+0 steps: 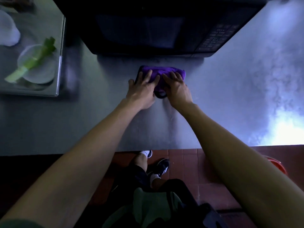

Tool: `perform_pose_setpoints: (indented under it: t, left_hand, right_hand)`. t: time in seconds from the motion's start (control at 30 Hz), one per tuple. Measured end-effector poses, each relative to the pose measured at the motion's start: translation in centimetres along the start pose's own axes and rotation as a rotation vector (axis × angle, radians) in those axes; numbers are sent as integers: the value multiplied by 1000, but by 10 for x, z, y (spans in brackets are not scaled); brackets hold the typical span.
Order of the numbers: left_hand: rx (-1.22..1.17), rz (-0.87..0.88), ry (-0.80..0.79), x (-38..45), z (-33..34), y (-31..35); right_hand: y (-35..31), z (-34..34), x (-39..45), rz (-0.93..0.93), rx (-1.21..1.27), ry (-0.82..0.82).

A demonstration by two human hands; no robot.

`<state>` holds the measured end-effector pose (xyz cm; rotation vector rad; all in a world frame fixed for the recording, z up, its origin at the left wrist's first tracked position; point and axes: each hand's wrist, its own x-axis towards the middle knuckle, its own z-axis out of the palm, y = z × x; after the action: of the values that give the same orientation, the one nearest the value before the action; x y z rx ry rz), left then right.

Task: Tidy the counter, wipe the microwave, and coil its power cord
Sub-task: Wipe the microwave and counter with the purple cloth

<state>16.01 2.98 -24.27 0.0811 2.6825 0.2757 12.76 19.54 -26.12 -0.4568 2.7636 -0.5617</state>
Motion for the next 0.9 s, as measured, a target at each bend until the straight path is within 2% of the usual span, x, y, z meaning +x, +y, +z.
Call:
perform_pose_setpoints:
  t: [0.17,0.47,0.67,0.9]
  left_hand:
    - [-13,1,-3,36,-18,-5]
    - [-19,-38,-26,28,-18,10]
    - [11,-31,-25,-39,21,54]
    - [-6,-66,-51,-136,83,140]
  right_hand:
    - [8,-12,44,-13,23,14]
    - [15,-13,34,-22,8,-43]
    - [37,-8,-54,-85,-22,-84]
    - [79,-6,-185,-107,-1,-150]
